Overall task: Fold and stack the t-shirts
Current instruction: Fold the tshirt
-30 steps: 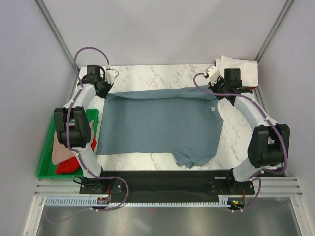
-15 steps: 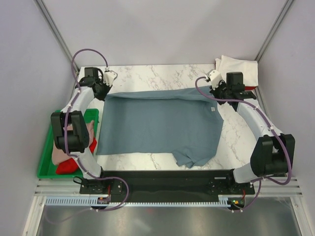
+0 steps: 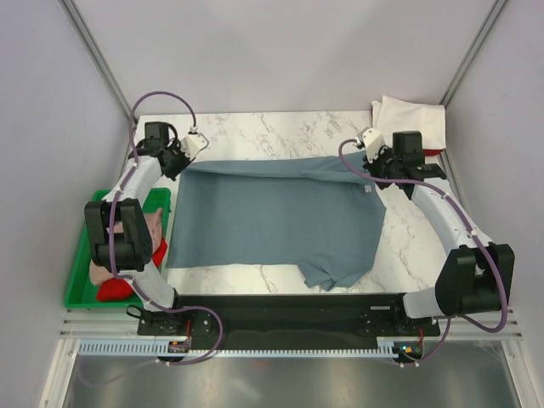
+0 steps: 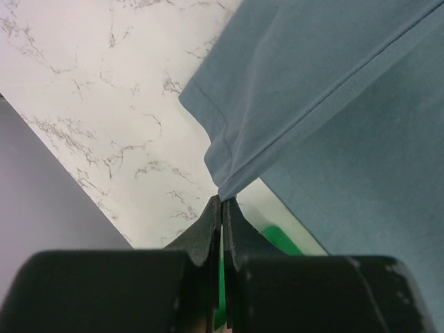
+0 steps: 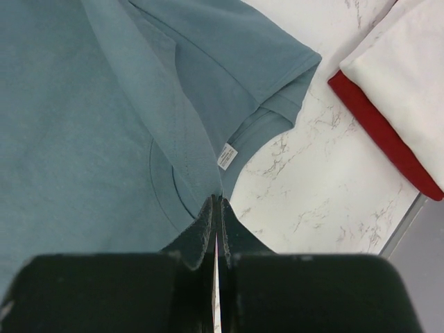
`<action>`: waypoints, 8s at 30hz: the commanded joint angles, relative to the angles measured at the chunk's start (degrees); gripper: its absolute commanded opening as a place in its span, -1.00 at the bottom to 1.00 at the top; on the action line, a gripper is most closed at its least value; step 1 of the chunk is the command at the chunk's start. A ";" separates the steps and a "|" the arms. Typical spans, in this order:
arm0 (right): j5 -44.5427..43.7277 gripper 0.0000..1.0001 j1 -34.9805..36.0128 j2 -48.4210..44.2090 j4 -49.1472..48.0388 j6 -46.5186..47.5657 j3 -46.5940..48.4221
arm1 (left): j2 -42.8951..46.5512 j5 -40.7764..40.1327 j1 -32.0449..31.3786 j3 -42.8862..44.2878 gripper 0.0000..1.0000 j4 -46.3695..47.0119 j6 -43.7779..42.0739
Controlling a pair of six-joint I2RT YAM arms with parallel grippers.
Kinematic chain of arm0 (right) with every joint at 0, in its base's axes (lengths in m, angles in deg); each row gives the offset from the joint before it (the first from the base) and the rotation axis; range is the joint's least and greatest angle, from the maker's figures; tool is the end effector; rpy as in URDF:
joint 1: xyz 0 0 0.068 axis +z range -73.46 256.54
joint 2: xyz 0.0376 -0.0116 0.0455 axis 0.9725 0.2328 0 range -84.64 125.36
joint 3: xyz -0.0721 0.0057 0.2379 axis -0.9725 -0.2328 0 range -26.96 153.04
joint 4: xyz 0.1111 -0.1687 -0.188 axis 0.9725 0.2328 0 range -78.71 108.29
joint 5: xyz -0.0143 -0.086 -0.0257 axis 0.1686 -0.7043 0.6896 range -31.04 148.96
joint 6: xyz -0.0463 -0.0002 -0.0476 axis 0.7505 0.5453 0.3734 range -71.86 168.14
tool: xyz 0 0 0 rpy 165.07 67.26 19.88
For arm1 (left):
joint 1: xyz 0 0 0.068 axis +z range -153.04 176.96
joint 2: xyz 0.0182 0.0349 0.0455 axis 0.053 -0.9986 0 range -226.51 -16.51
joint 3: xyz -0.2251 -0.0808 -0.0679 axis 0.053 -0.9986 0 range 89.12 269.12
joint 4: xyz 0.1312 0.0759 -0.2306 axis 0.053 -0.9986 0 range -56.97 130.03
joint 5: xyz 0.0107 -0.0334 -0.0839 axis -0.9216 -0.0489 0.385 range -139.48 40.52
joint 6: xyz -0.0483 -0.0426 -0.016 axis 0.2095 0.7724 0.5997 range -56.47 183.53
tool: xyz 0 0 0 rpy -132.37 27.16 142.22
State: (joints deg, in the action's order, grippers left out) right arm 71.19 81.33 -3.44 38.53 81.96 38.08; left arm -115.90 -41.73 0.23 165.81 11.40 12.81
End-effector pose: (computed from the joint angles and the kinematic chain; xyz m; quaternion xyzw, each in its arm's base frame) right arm 0.3392 0.0396 0.2485 -0.3417 0.8480 -0.0038 0.4051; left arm 0.4010 0.0159 0.2056 0.3993 0.8529 0.0931 0.3233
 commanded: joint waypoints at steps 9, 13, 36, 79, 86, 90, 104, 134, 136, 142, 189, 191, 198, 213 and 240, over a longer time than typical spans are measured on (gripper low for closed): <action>4.55 -1.00 0.65 -5.71 4.73 -0.25 -6.75 | 4.65 -3.26 0.78 -8.56 -0.95 -0.12 -13.87; 7.54 -0.97 0.92 -7.64 9.83 0.54 -9.22 | 6.31 -3.36 1.21 -11.64 -0.71 -2.83 -15.82; 11.41 -0.17 -5.67 36.46 6.07 -3.41 35.30 | -28.57 5.26 3.24 41.34 0.08 -22.88 23.73; 12.64 -0.17 -9.02 58.80 5.27 -10.71 50.63 | -39.38 3.50 5.08 45.57 0.14 -24.11 27.87; 13.87 -0.79 -9.10 59.06 6.42 -9.92 50.98 | -39.74 7.89 6.05 45.13 -0.57 -26.57 26.29; 14.40 -1.00 -9.10 58.19 6.33 -9.13 50.72 | -39.04 11.49 6.31 45.31 -0.95 -27.19 26.11; 13.52 -1.00 -10.42 34.12 4.66 -9.92 49.41 | -17.43 17.82 7.19 45.58 -0.95 -26.31 24.35; 5.70 -1.00 -15.52 -34.71 15.37 -5.43 36.03 | 50.96 10.19 8.16 15.25 -0.95 -15.94 23.56; 5.35 -1.00 -15.34 -34.45 15.73 -5.43 38.84 | 51.93 9.66 8.16 16.47 -0.96 -16.11 23.30; 4.99 -1.00 -14.91 -29.62 15.38 -4.38 41.40 | 47.29 8.51 8.16 18.50 -0.95 -15.94 21.98; 10.80 -1.00 -10.78 46.49 -13.89 -6.84 39.37 | -26.19 8.25 3.68 27.01 -0.95 -4.69 26.46; 10.54 -1.00 -10.16 49.12 -13.89 -7.10 42.36 | -27.25 7.37 3.67 28.25 -0.95 -4.60 26.55; 7.99 -1.00 -8.93 56.59 -15.11 -7.46 50.70 | -32.61 4.30 3.59 35.27 -0.96 -3.99 26.90; -1.07 -0.16 -7.17 60.05 -24.25 -14.83 60.21 | -32.20 -5.45 1.74 43.46 -0.53 2.24 29.80; 23.19 -0.06 1.08 -23.97 17.66 38.50 -24.75 | 23.19 6.49 1.30 -13.57 -0.01 -11.80 23.39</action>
State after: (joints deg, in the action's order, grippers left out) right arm 91.75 79.98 -18.98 51.19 108.59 17.88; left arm -95.75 -37.95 1.69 154.44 2.12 39.17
